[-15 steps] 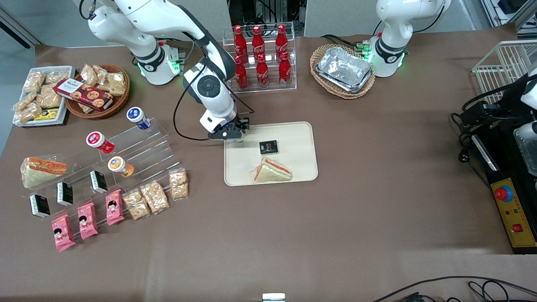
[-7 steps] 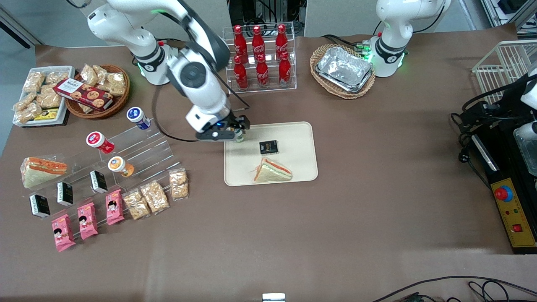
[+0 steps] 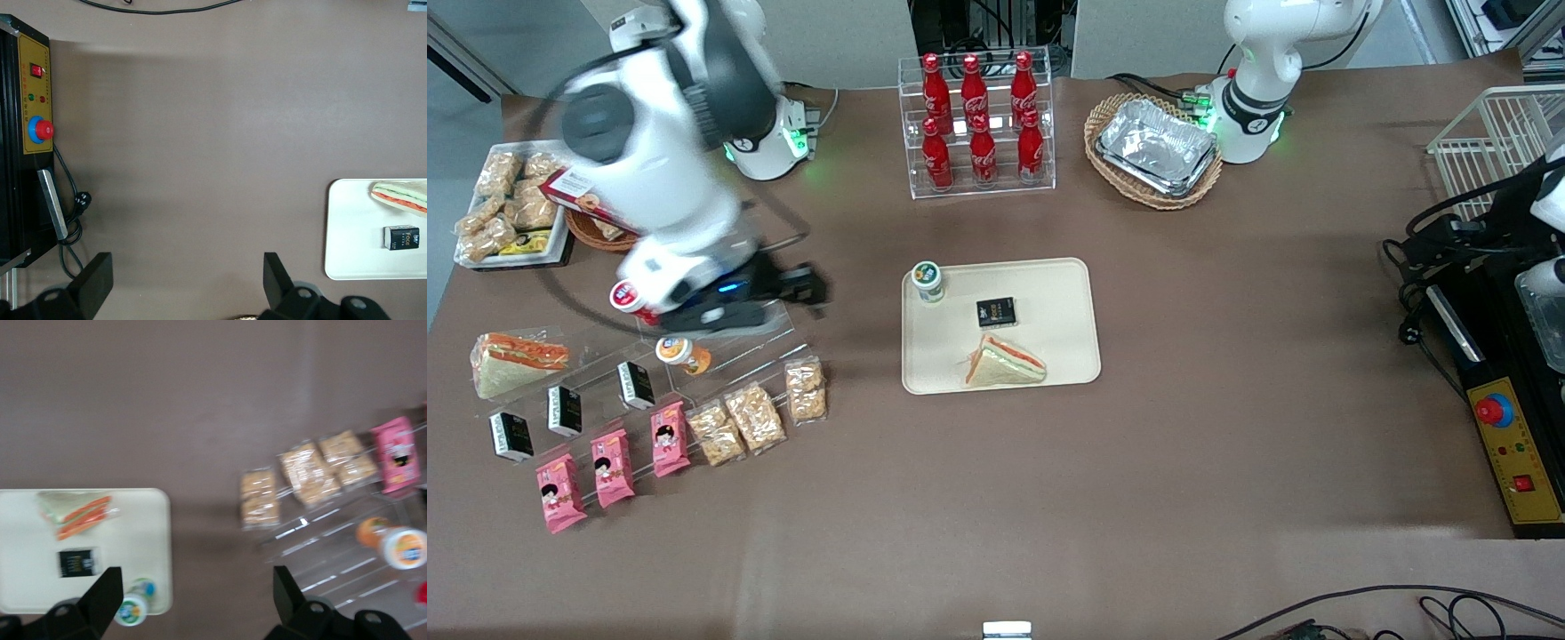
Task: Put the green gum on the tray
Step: 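Open the right gripper and withdraw it back over the rack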
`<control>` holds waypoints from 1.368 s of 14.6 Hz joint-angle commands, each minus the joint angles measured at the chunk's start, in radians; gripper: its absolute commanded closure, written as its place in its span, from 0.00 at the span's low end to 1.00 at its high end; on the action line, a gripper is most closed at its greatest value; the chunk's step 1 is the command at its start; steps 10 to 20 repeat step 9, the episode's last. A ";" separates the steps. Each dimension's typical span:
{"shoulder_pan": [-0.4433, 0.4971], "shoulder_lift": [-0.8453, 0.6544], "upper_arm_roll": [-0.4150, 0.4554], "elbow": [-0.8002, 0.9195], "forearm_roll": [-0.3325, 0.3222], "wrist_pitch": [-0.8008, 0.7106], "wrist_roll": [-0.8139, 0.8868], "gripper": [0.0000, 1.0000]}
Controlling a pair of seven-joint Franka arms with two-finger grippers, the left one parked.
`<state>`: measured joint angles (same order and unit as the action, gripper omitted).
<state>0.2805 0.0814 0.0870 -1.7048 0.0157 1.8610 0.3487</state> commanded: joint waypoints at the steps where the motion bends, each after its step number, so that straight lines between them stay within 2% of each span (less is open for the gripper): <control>1: -0.189 -0.031 0.010 0.051 -0.011 -0.077 -0.265 0.00; 3: -0.251 -0.046 -0.016 0.054 -0.010 -0.079 -0.412 0.00; 5: -0.250 -0.058 -0.087 0.088 -0.010 -0.111 -0.445 0.00; 7: -0.250 -0.058 -0.116 0.119 -0.011 -0.167 -0.453 0.00; 9: -0.250 -0.081 -0.124 0.117 -0.010 -0.209 -0.456 0.00; 20: -0.250 -0.081 -0.124 0.117 -0.010 -0.209 -0.456 0.00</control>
